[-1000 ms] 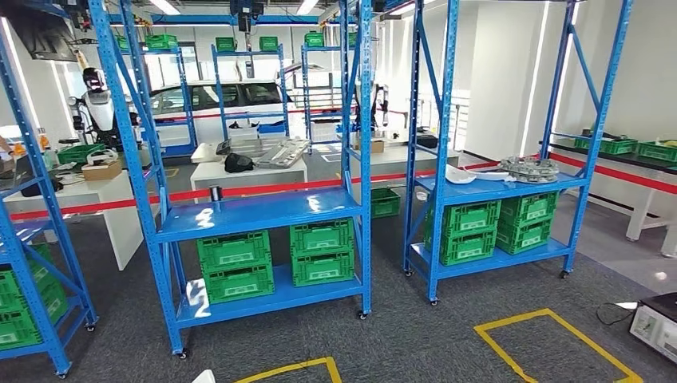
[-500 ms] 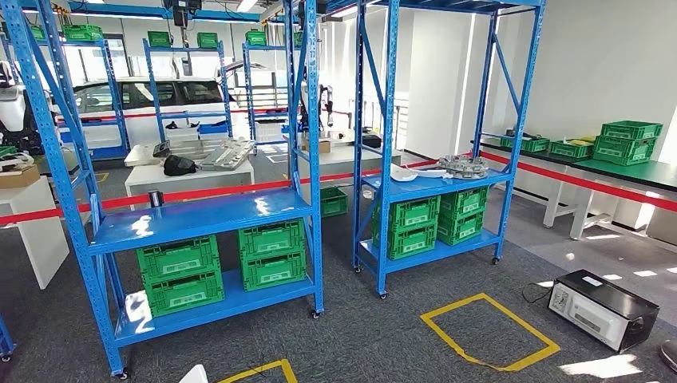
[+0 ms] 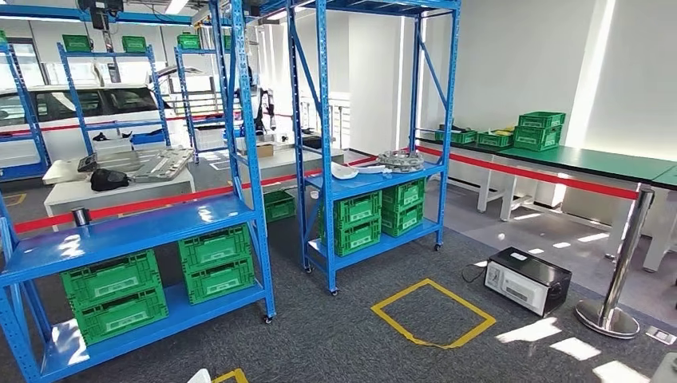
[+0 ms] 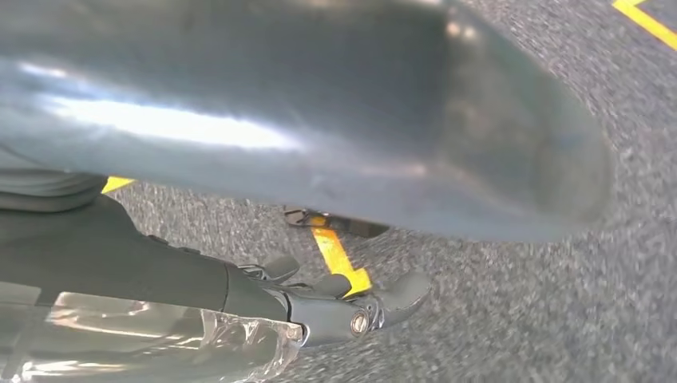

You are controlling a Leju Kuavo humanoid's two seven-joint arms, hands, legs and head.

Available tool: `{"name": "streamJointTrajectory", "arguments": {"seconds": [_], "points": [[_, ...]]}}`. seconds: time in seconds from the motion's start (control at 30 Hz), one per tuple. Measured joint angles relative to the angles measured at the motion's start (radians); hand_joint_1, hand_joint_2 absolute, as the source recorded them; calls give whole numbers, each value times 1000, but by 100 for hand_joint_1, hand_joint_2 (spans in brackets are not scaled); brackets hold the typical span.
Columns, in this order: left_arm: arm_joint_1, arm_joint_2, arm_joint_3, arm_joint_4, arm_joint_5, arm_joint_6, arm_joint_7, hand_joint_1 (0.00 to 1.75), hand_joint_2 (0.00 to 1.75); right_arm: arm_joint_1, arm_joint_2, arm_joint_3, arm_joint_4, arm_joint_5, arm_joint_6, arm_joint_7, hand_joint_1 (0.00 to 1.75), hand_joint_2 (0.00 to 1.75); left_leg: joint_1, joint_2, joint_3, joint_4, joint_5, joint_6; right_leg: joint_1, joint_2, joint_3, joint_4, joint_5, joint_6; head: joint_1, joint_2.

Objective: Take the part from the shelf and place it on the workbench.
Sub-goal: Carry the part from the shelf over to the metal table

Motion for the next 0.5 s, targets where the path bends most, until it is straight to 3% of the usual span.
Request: {"name": "streamJointTrajectory", "arguments": {"seconds": [0.07, 0.1, 0.13, 0.17, 0.2, 0.27, 0.33, 0.4, 0.43, 0.5], "points": [[1, 1, 0, 0, -4, 1, 0, 175, 175, -3, 2, -1, 0, 0, -2, 1, 0, 0, 3, -41, -62, 143, -74, -5, 2, 19, -4, 0, 3, -6, -2, 0], [2, 2, 0, 0, -6, 2, 0, 175, 175, -4, 3, -1, 0, 0, -4, 2, 0, 0, 3, -46, -89, 203, -96, -5, 3, 30, -6, 1, 5, -8, -2, 0], [3, 3, 0, 0, -8, 2, 0, 175, 175, -4, 4, -1, 0, 0, -6, 3, 0, 0, 3, -48, -101, 229, -99, -3, 5, 41, -7, 1, 6, -9, -3, 0], [3, 4, 0, 0, -10, 2, 0, 175, 175, -3, 5, -1, 0, 0, -8, 3, 0, 0, 3, -51, -93, 212, -80, 0, 6, 53, -7, 1, 7, -9, -3, 0], [3, 4, 0, 0, -10, 2, 0, 175, 175, -3, 5, -1, 0, 0, -8, 3, 0, 0, 3, -57, -65, 156, -46, 5, 7, 66, -6, 1, 8, -9, -4, 0], [3, 5, 1, -1, -11, 2, 0, 175, 175, -4, 8, -1, 1, 0, -9, 3, 0, 0, 4, -97, 9, 8, 21, 19, 10, 90, -5, 1, 11, -4, -4, 0], [2, 5, 1, -1, -11, 2, -1, 175, 175, -6, 9, -1, 1, 0, -9, 3, 0, 0, 2, -128, 43, -64, 40, 28, 9, 110, -12, 2, 17, 5, -4, 0], [2, 5, 1, -2, -12, 2, -1, 175, 175, -5, 10, -2, 1, 0, -9, 3, 0, 0, 0, -115, 45, -71, 41, 32, 6, 128, -21, -2, 25, 18, -5, 0], [1, 5, 1, -3, -12, 2, -1, 175, 175, -2, 10, -2, 2, 0, -9, 3, 0, 0, 1, -102, 48, -77, 47, 36, 7, 119, -27, 2, 25, 22, -4, 0], [1, 4, 1, -6, -12, 2, -2, 175, 175, -2, 11, -2, 2, 1, -10, 3, 0, 0, 2, -76, 53, -92, 59, 47, 11, 69, -60, 58, -3, 19, -2, 0]]}}
